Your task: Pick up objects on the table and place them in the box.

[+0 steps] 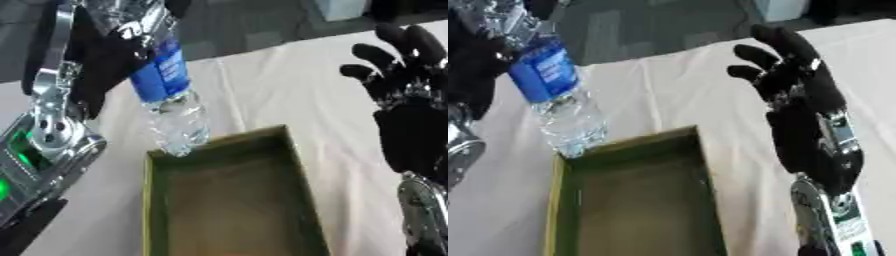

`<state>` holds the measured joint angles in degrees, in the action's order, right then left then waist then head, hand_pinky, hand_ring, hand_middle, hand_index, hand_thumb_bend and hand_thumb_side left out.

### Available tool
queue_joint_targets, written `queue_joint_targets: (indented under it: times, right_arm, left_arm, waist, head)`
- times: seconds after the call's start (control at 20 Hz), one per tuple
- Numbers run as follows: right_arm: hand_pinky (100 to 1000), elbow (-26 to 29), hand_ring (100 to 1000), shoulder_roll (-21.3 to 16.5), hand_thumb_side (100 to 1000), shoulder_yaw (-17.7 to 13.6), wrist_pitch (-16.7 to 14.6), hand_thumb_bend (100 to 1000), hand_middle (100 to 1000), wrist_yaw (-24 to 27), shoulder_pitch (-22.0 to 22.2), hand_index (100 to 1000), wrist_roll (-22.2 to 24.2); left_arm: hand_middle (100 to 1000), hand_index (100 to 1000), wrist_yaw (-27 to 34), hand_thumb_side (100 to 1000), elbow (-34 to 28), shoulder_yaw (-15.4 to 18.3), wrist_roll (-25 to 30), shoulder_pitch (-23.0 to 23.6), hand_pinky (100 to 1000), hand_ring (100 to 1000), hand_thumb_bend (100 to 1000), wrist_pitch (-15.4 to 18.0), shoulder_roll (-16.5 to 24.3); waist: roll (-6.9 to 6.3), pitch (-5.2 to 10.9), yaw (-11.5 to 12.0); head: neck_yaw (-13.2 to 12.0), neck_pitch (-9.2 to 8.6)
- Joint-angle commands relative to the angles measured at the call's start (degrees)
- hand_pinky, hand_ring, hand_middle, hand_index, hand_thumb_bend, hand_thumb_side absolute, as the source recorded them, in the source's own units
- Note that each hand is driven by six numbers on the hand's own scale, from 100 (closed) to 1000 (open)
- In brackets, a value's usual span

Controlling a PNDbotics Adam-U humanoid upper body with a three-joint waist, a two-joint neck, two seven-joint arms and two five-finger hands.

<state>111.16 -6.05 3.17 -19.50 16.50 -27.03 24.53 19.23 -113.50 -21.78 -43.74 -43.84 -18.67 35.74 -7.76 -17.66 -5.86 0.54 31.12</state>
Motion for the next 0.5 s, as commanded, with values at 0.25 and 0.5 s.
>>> queue_joint_targets:
  times: [0.25,0.5]
  right_arm:
    - [815,0.83,864,0.13,822,-0.18,-0.24,100,886,-0.25,-0.70,924,-0.14]
    - [815,0.97,864,0.34,822,-0.24,-0.35,100,886,-0.22,-1.03,923,-0.09]
  left_arm:
    - [519,397,-8.08,461,-1.09,-1.34,1.51,1.42,100,100,594,0.08,-4.06]
    - [538,401,-14.00,466,-0.59,-3.29,4.71,2.61,100,100,592,-0.29,-6.77]
  waist:
    - [0.89,0.86,0.08]
    - [1.28,0.29,-0.17]
  head:
    - [-0.11,0.00]
    - [-0.74,-0.02]
